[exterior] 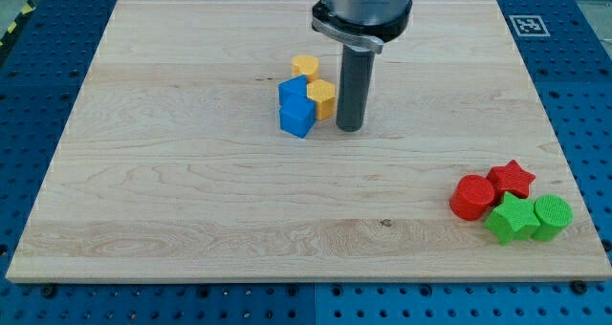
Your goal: Push the blue cube towards the center left of the board
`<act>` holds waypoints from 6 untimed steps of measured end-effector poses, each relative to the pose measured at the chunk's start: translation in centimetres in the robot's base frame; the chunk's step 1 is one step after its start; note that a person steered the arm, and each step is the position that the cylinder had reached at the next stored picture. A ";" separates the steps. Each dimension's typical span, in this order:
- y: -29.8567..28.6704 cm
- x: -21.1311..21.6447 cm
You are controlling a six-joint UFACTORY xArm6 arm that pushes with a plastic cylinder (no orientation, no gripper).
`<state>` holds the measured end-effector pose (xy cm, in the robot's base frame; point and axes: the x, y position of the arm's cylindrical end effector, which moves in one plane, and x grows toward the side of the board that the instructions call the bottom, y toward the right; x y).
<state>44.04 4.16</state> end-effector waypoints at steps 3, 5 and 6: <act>-8.5 -1.1; -15.8 -2.7; -20.0 -2.7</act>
